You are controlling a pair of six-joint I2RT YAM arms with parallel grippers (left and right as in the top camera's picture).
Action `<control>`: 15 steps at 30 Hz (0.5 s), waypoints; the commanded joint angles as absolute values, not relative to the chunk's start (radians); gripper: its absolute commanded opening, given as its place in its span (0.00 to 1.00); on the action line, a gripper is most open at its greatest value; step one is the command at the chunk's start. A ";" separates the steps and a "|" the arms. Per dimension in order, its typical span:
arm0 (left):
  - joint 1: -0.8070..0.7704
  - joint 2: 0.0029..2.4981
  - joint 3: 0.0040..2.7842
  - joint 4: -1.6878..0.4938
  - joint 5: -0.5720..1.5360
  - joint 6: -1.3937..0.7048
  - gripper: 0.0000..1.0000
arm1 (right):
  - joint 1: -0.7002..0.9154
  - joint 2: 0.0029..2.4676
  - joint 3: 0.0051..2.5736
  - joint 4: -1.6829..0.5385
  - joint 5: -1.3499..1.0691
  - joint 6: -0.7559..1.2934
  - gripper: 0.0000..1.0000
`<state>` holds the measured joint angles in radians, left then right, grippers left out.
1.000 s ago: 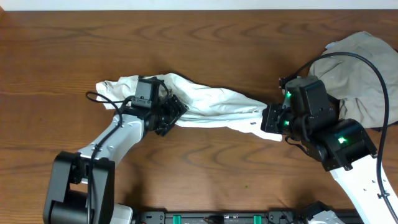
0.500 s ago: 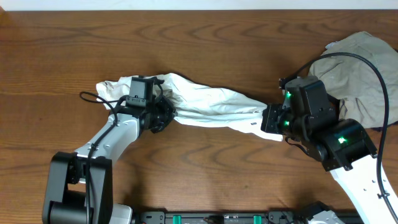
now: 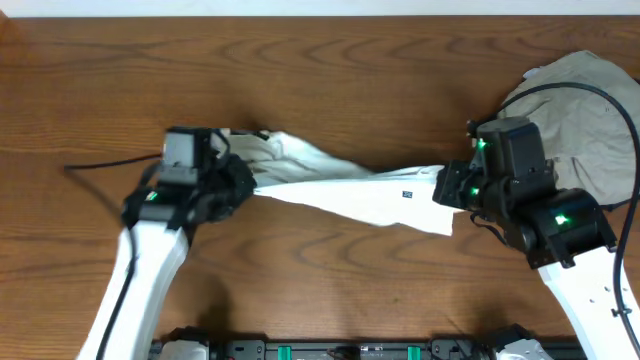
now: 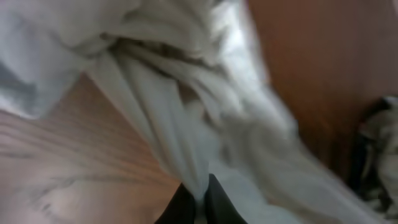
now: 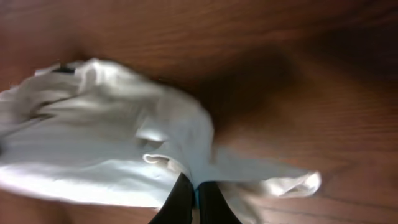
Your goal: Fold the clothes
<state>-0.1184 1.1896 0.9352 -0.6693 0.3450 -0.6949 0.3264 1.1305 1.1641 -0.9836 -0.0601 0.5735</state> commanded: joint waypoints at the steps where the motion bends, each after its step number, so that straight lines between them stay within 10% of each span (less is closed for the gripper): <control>1: -0.113 1.067 1.009 -0.739 0.262 -0.615 0.06 | 0.297 1.126 1.178 -0.983 -0.015 0.560 0.01; 15: -0.113 0.841 1.335 -1.061 0.178 -0.496 0.06 | 0.253 1.126 1.219 -0.984 -0.010 0.525 0.01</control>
<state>-0.1207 0.8547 1.2667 -1.0344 0.2611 -0.5560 0.2848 1.1305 1.1717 -0.9798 -0.0902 0.5552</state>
